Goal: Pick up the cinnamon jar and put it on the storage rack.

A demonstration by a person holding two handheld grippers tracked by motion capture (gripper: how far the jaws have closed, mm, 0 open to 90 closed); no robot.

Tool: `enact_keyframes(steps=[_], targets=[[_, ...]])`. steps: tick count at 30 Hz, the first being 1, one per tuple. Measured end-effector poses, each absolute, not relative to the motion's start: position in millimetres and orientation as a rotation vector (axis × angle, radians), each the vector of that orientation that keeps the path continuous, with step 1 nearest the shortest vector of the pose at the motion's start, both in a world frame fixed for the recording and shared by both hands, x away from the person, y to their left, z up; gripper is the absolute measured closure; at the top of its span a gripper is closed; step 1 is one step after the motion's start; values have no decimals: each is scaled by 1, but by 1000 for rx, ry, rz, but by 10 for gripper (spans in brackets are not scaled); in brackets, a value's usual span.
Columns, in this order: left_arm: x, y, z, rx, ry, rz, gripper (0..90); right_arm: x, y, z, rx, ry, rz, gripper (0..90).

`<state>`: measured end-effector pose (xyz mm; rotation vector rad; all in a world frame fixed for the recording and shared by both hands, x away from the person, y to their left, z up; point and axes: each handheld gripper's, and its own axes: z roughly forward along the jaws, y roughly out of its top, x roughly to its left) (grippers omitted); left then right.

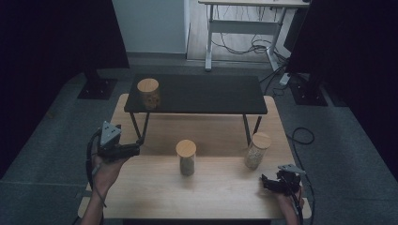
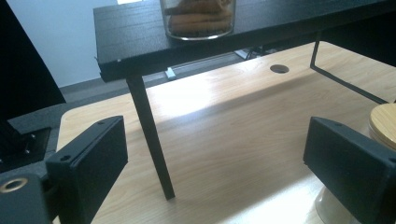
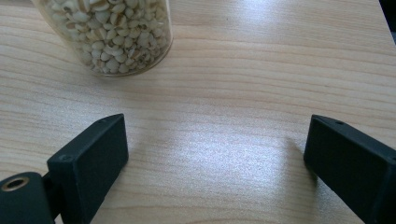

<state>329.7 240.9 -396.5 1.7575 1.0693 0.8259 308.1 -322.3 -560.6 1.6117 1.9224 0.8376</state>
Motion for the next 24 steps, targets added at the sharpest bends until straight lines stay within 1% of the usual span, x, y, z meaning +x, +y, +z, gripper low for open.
enact_keyframes(steps=[24], targets=[[310, 245, -415, 1752, 1077, 818, 55, 308, -322, -561, 1611, 1923, 837, 58]])
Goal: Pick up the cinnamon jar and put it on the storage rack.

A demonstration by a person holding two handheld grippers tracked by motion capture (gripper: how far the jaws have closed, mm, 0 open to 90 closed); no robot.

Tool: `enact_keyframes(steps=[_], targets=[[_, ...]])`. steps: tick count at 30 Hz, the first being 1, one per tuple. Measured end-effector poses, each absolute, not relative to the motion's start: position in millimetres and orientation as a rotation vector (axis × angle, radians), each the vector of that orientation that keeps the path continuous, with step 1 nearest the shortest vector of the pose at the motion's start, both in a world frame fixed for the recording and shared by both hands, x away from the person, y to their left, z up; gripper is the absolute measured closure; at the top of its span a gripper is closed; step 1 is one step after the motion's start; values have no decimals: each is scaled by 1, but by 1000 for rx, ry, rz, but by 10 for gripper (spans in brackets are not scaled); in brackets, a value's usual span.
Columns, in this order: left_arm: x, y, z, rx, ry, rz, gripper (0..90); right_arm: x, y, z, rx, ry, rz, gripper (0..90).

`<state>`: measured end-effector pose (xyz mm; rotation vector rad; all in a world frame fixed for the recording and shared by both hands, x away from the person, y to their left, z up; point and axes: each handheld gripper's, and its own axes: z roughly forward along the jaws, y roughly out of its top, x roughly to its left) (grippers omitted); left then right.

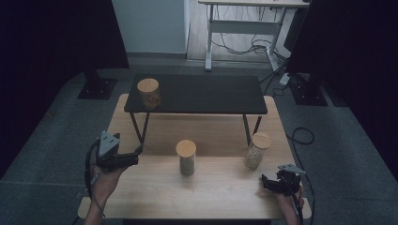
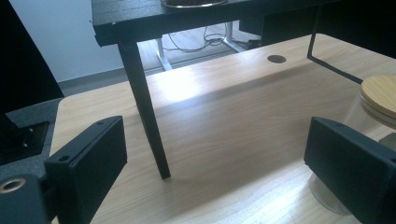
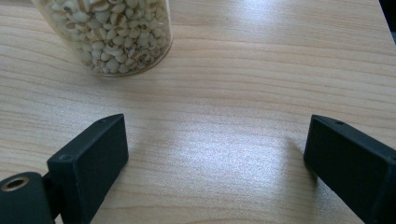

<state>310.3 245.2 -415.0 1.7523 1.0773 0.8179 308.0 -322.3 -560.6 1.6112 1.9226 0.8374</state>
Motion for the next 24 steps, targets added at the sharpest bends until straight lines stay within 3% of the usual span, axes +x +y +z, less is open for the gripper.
enact_keyframes(steps=[24], targets=[[298, 251, -441, 1774, 1131, 830, 55, 308, -322, -561, 1612, 1922, 838, 58]])
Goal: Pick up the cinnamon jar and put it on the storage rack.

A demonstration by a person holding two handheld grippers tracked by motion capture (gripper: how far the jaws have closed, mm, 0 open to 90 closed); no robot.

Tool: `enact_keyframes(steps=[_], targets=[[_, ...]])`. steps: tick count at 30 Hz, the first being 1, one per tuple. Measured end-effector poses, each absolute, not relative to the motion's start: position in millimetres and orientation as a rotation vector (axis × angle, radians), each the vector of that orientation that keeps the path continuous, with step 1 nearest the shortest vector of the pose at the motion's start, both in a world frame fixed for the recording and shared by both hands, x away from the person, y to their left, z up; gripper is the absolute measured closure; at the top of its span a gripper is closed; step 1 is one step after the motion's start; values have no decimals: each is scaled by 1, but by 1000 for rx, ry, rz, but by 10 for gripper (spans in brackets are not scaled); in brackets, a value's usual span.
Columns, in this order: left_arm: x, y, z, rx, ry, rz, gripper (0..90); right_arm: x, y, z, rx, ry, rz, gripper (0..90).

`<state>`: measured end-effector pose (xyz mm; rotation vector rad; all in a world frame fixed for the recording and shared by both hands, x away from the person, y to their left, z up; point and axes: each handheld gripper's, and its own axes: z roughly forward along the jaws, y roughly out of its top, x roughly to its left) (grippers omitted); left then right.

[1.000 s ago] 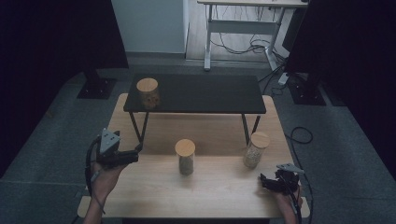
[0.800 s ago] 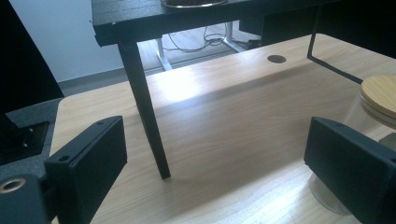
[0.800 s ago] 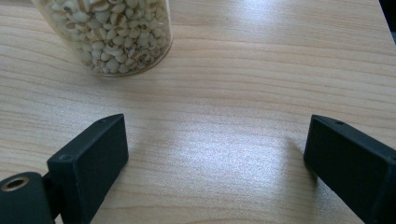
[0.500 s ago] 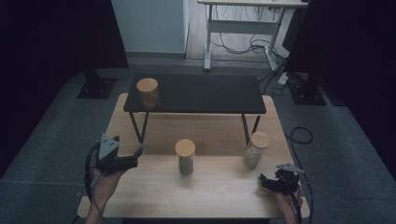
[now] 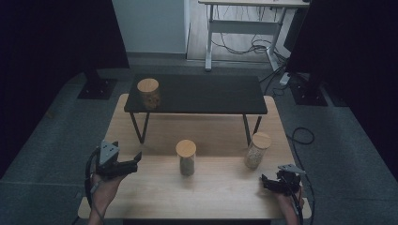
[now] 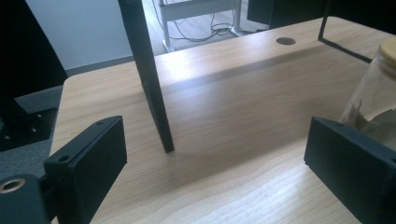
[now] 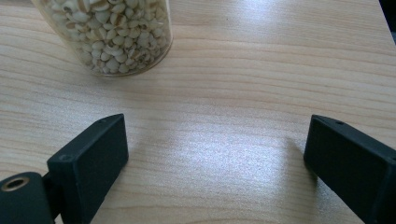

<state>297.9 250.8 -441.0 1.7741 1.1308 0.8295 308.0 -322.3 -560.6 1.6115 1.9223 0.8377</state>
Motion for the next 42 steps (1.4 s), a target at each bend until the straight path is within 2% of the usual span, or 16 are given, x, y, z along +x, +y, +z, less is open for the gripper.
enact_keyframes(steps=[42], targets=[[282, 258, -485, 1805, 1189, 766, 46, 308, -322, -561, 1612, 1922, 837, 58]])
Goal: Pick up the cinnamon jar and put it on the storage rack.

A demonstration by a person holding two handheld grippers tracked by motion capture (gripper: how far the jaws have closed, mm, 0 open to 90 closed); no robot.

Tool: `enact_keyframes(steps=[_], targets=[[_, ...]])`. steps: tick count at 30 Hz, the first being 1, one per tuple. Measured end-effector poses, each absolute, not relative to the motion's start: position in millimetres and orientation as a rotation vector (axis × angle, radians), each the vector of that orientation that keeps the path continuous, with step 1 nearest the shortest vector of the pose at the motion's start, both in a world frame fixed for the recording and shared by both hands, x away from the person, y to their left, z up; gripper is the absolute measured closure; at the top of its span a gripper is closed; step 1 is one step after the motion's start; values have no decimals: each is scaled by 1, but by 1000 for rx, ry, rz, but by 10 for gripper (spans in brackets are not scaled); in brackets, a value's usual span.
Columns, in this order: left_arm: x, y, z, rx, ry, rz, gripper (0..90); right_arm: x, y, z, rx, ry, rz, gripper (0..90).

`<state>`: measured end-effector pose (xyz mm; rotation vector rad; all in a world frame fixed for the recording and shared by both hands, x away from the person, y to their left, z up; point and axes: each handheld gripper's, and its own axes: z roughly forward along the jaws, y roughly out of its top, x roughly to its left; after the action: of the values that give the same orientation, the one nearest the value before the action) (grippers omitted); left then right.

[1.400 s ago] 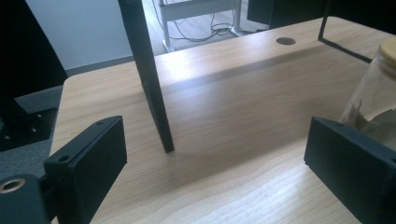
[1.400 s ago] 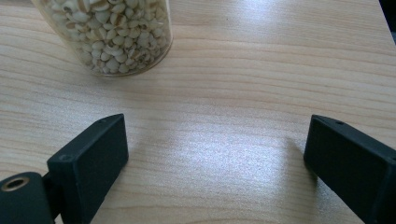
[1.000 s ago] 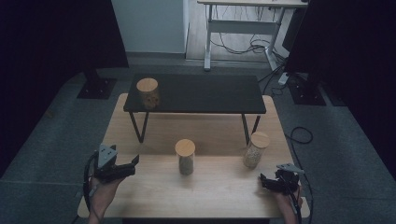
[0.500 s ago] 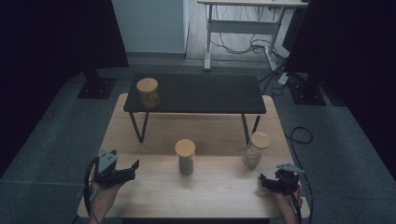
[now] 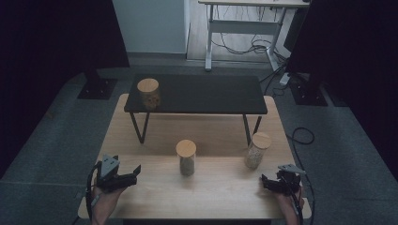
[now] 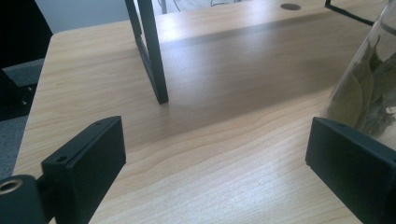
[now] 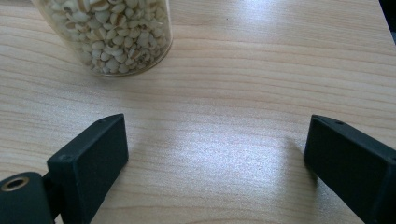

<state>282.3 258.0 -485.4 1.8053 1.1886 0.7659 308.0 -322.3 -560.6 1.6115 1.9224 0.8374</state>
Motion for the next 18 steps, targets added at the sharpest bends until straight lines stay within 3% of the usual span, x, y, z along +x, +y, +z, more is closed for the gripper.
enact_keyframes(steps=[18], targets=[[278, 258, -502, 1820, 1222, 745, 36, 308, -322, -561, 1612, 1922, 837, 58]])
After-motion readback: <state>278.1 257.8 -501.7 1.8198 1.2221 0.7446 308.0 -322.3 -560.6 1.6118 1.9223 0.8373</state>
